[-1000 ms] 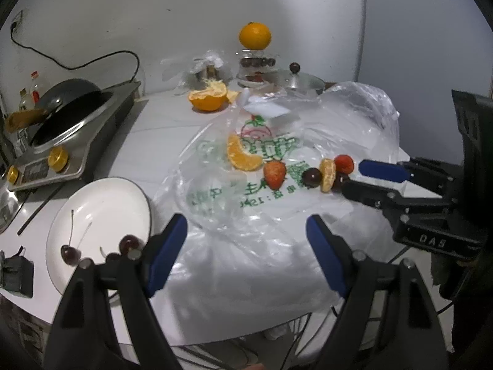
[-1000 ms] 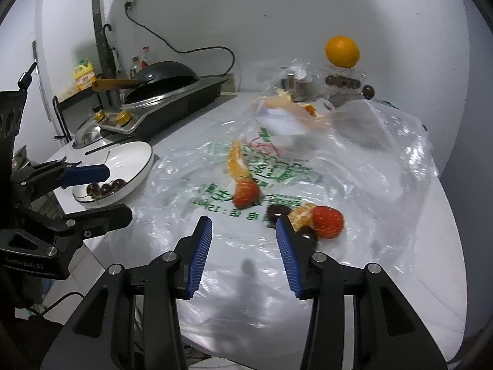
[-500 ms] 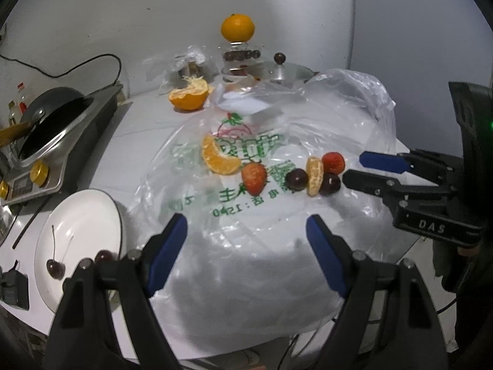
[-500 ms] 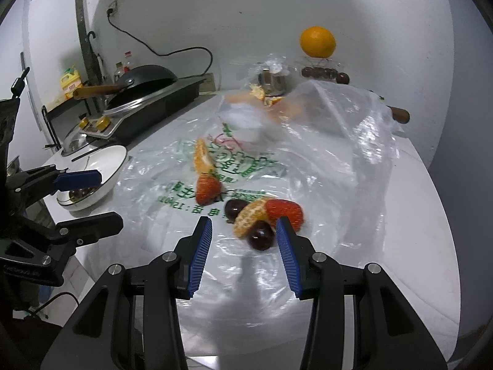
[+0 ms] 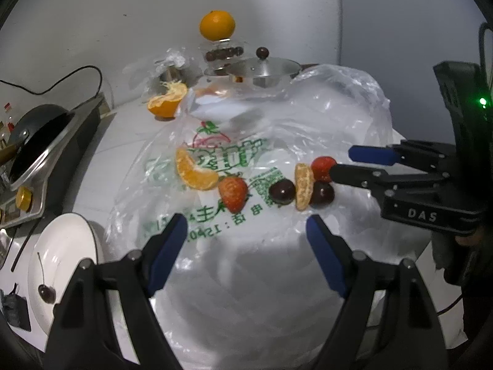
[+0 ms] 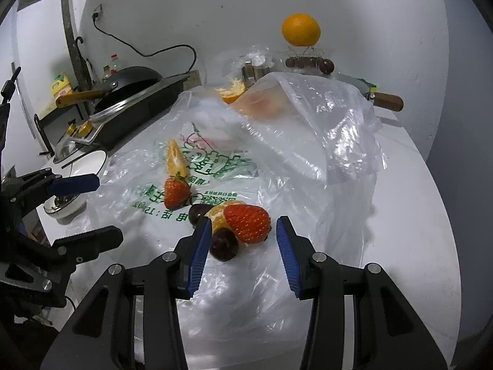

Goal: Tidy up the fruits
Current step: 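Move both open grippers back to the fruit on the plastic bag, then close the left gripper on an orange segment while the right gripper grasps a strawberry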

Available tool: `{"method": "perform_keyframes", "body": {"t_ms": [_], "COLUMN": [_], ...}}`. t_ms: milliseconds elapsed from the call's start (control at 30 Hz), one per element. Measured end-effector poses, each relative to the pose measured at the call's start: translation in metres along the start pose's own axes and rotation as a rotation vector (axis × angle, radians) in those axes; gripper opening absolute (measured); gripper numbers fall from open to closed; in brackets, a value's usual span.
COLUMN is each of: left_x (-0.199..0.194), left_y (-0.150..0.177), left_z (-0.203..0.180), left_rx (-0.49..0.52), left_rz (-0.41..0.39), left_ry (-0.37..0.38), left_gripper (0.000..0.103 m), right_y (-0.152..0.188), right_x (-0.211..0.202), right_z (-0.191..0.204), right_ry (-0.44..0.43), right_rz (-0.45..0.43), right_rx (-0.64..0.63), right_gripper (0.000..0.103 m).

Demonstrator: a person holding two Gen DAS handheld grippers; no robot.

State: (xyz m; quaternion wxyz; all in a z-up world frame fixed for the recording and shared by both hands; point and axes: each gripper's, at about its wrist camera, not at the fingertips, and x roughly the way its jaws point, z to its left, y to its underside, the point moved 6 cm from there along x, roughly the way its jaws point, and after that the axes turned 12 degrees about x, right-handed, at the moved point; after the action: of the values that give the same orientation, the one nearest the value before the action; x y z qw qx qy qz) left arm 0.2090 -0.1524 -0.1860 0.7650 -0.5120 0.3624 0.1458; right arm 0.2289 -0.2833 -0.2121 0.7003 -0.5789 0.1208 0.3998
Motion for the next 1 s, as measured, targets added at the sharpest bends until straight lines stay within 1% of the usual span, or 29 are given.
{"method": "perform_keyframes", "body": {"t_ms": [200, 367, 533, 600, 667, 867, 1000], "left_x": [0.013, 0.023, 0.030, 0.032, 0.035, 0.042, 0.045], "left_y": [-0.005, -0.009, -0.013, -0.015, -0.017, -0.022, -0.025], "left_z": [-0.003, -0.007, -0.010, -0.013, -0.016, -0.026, -0.030], "left_rx": [0.003, 0.013, 0.033, 0.042, 0.053, 0.084, 0.106], "left_rz": [0.009, 0.013, 0.008, 0.003, 0.001, 0.002, 0.000], "left_ry": [0.021, 0.036, 0.053, 0.065, 0.072, 0.088, 0.092], "left_gripper": [0.081, 0.081, 0.081, 0.081, 0.081, 0.081, 0.080], "right_y": [-0.002, -0.006, -0.004, -0.003, -0.004, -0.005, -0.009], "right_x": [0.011, 0.021, 0.025, 0.026, 0.027, 0.024, 0.014], "right_z": [-0.001, -0.007, -0.008, -0.007, -0.007, -0.009, -0.013], "right_ry": [-0.020, -0.038, -0.059, -0.073, -0.083, -0.094, -0.085], "right_rz": [0.026, 0.050, 0.075, 0.086, 0.090, 0.083, 0.052], "right_rx": [-0.007, 0.037, 0.040, 0.040, 0.041, 0.040, 0.034], "right_gripper": [0.046, 0.046, 0.046, 0.039, 0.039, 0.038, 0.038]}}
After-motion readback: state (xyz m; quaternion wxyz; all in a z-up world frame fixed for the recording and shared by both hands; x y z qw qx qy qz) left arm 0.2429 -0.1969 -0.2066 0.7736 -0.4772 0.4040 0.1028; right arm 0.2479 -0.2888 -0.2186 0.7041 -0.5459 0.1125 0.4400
